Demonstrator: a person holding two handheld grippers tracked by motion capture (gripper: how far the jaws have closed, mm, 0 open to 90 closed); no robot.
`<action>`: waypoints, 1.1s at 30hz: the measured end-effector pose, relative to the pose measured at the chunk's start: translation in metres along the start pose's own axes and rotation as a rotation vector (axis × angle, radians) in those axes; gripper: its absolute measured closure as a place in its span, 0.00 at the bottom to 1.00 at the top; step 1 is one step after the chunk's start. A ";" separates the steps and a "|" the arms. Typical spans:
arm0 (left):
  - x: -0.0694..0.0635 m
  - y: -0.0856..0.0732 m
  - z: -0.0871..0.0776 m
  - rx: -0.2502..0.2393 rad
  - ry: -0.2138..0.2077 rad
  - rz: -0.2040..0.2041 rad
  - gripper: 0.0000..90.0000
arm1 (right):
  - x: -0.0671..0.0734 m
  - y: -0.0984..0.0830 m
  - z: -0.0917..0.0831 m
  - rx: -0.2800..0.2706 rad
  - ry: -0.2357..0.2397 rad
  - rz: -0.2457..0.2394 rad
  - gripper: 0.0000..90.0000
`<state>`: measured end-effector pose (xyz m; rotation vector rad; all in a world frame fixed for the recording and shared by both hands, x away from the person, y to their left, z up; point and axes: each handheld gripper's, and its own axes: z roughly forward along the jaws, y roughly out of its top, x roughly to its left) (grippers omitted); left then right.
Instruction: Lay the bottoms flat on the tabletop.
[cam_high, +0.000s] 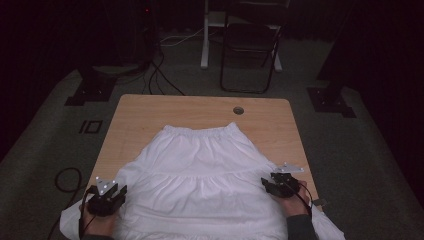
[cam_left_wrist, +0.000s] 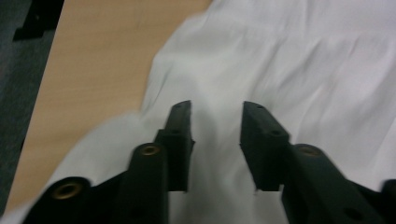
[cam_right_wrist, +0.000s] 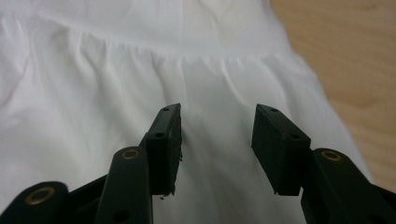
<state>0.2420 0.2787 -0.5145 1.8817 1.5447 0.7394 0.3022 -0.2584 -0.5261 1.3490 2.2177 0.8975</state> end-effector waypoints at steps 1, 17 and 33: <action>-0.003 0.005 0.004 -0.006 -0.015 0.005 0.67 | 0.000 0.003 0.001 -0.005 0.000 -0.004 0.58; -0.039 0.044 0.085 0.023 -0.094 0.053 0.60 | 0.000 0.030 0.041 0.009 -0.013 -0.005 0.54; -0.027 0.068 0.114 0.006 -0.106 0.027 0.72 | -0.016 0.043 0.064 -0.018 -0.030 0.018 0.58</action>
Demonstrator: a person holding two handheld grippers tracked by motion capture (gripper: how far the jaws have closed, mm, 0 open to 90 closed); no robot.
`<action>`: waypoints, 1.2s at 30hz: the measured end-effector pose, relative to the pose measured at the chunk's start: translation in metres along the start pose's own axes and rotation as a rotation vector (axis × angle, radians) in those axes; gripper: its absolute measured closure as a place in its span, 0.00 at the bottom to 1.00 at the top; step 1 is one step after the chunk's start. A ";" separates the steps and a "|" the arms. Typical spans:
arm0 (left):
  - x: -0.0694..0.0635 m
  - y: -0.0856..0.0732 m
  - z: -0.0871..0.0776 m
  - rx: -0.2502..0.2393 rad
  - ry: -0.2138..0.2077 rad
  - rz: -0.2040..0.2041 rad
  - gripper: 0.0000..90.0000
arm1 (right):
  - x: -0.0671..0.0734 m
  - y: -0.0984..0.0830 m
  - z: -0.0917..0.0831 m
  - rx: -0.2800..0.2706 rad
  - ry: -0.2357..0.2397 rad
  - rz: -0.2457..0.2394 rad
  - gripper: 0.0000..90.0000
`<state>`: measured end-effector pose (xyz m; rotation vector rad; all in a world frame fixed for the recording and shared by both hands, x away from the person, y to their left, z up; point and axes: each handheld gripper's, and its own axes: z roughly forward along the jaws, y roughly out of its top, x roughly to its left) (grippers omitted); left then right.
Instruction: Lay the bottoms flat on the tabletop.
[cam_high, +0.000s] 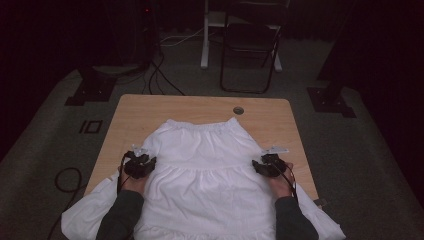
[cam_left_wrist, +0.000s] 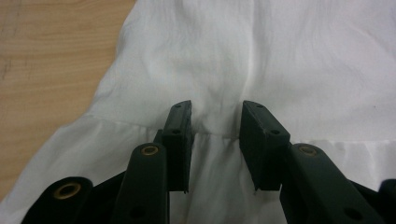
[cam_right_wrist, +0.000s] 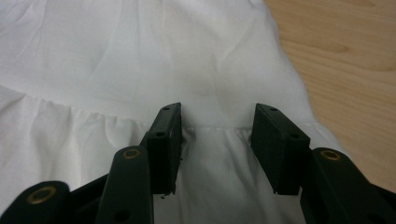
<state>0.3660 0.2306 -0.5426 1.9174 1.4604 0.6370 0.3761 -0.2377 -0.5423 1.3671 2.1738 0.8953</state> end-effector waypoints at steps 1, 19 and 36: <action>0.001 0.002 0.002 0.001 0.001 0.000 0.71 | -0.001 0.002 0.002 0.000 0.000 -0.001 0.58; 0.007 0.026 0.029 -0.009 0.017 -0.019 0.71 | -0.020 0.022 0.023 -0.018 -0.007 0.006 0.58; 0.008 0.061 0.058 0.043 0.046 -0.048 0.69 | -0.040 0.044 0.043 0.004 -0.017 0.018 0.58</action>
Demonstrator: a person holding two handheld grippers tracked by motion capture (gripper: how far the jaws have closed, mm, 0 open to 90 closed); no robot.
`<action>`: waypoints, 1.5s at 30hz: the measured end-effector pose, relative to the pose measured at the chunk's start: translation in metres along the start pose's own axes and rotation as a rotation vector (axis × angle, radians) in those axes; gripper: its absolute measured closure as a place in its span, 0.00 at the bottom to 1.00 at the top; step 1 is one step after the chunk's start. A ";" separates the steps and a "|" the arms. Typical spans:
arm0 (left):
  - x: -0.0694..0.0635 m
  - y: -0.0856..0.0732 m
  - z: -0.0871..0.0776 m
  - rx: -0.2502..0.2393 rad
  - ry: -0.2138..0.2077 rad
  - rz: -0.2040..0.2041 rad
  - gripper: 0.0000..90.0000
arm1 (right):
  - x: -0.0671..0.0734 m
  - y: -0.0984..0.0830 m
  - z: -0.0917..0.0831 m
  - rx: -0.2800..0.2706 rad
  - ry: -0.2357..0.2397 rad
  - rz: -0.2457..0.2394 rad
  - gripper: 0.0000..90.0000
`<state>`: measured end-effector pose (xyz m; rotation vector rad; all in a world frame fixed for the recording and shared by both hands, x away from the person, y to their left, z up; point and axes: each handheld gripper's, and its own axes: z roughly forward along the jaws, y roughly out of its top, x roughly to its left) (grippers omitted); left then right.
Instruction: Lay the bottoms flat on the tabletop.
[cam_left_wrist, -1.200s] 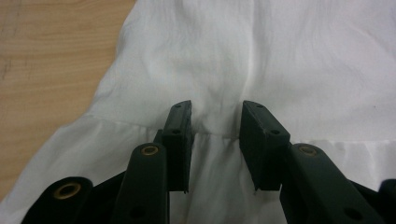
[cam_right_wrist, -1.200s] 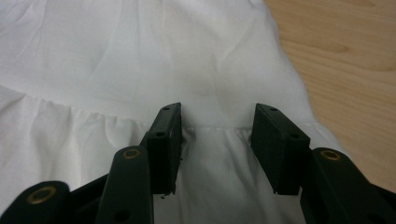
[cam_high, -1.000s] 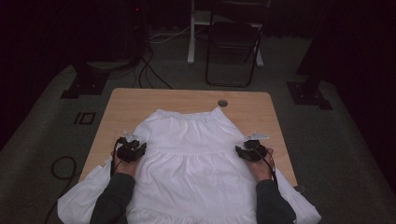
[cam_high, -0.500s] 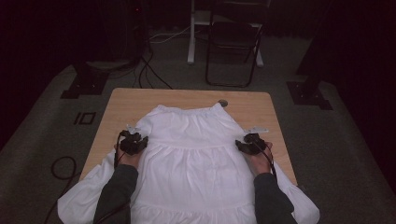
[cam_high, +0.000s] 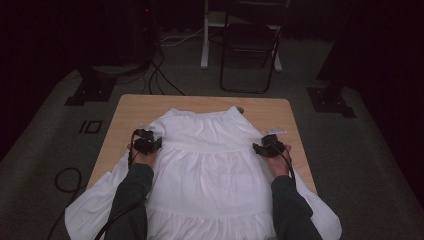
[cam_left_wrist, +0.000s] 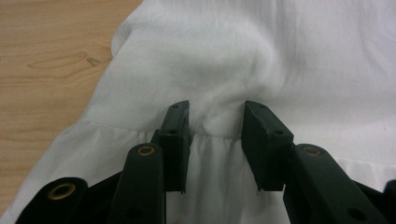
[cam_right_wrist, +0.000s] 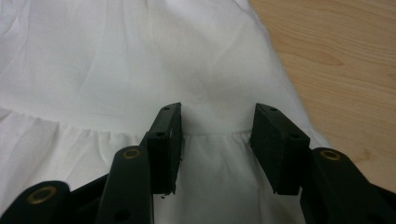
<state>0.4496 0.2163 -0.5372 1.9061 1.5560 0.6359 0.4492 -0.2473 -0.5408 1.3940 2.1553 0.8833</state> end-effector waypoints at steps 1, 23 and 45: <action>0.000 0.001 0.001 0.004 0.004 -0.002 0.69 | 0.000 0.000 0.000 0.000 0.000 0.000 0.58; 0.014 -0.018 -0.024 0.039 0.001 -0.001 0.66 | -0.004 -0.007 -0.010 0.030 -0.035 0.039 0.53; 0.035 -0.128 -0.154 -0.022 -0.043 0.074 0.61 | 0.025 -0.083 -0.132 -0.029 0.013 -0.054 0.50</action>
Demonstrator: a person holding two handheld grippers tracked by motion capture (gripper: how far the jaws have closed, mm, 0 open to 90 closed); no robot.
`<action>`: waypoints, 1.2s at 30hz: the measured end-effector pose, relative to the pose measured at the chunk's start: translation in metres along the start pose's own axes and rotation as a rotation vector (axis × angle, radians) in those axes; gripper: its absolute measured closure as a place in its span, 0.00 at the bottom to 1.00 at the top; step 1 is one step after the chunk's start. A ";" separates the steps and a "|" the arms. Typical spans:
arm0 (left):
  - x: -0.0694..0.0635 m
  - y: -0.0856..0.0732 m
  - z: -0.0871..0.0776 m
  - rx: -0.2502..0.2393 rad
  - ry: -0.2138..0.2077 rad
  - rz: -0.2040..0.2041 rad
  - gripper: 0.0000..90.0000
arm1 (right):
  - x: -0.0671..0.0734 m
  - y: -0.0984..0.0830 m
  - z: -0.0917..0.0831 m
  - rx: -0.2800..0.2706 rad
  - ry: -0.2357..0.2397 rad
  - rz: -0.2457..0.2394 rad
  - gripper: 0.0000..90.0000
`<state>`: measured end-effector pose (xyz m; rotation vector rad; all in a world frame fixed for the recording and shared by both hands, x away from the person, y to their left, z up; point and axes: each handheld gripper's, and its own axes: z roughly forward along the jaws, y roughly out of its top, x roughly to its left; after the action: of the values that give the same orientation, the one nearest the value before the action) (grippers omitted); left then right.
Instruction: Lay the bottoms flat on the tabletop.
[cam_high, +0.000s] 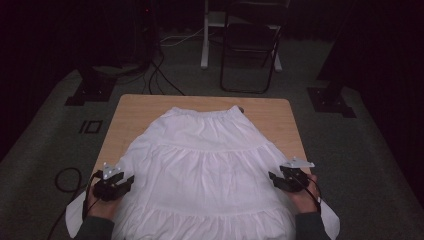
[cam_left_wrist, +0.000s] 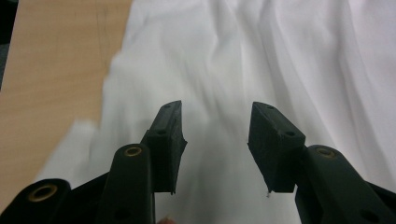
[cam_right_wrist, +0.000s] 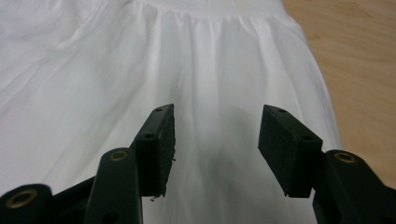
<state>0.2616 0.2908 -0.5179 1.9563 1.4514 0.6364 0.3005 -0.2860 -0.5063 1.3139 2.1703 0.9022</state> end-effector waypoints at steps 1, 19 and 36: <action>0.000 -0.006 -0.004 0.004 0.003 -0.002 0.61 | 0.000 -0.006 -0.006 -0.006 0.001 0.007 0.50; -0.001 -0.046 -0.021 0.070 0.057 -0.003 0.66 | -0.003 -0.084 -0.038 0.058 -0.003 0.087 0.52; 0.019 -0.063 -0.034 0.052 0.087 -0.116 0.68 | -0.024 -0.099 -0.045 0.012 -0.040 0.105 0.51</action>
<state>0.2019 0.3286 -0.5389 1.8876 1.6371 0.6448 0.2217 -0.3541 -0.5458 1.4510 2.0962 0.8951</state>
